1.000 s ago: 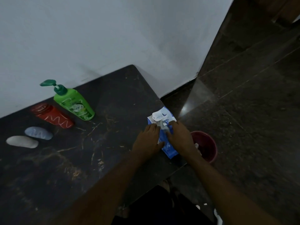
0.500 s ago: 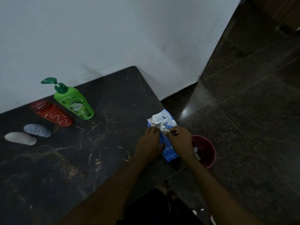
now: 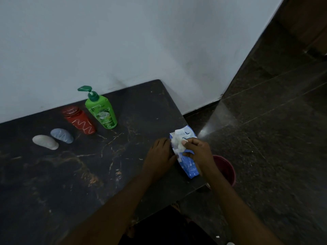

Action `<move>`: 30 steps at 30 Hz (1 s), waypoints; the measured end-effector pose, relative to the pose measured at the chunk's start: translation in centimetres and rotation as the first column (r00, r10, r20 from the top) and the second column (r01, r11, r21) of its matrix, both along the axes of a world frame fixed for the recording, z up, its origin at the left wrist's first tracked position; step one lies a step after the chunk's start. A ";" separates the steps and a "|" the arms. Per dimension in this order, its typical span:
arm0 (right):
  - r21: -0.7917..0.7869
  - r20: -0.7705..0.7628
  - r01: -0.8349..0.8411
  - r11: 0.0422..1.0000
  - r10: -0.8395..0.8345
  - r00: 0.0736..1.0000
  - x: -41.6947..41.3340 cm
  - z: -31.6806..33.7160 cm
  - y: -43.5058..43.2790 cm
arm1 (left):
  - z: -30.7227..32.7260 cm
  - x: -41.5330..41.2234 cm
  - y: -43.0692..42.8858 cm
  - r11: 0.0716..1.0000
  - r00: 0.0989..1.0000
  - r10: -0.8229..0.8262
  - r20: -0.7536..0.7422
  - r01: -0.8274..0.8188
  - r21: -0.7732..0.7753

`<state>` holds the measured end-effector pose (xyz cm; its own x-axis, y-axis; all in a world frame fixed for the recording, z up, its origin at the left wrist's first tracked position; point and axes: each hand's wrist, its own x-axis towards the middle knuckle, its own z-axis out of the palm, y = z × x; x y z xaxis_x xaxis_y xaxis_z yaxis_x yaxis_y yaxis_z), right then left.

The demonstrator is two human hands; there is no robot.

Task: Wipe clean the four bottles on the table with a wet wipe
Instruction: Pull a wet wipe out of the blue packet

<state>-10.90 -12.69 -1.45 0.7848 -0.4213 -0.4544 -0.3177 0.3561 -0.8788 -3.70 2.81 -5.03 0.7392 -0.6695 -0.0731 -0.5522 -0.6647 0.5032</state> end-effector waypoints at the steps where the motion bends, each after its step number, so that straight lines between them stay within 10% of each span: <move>1: 0.029 0.017 -0.007 1.000 0.007 1.000 0.4 0.4 0.7 | 0.4 0.1 0.9 1.000 1.000 0.020 -0.002 -0.020 -0.012; 17: 0.087 0.064 -0.374 0.923 0.369 0.927 10.8 2.1 17.0 | 2.3 3.4 22.9 0.856 0.868 0.482 -0.118 -0.495 -0.145; 30: -0.036 0.102 -0.585 0.810 0.585 0.804 16.3 -2.6 29.3 | -2.8 9.1 35.4 0.414 0.515 0.836 -0.191 -0.820 -0.396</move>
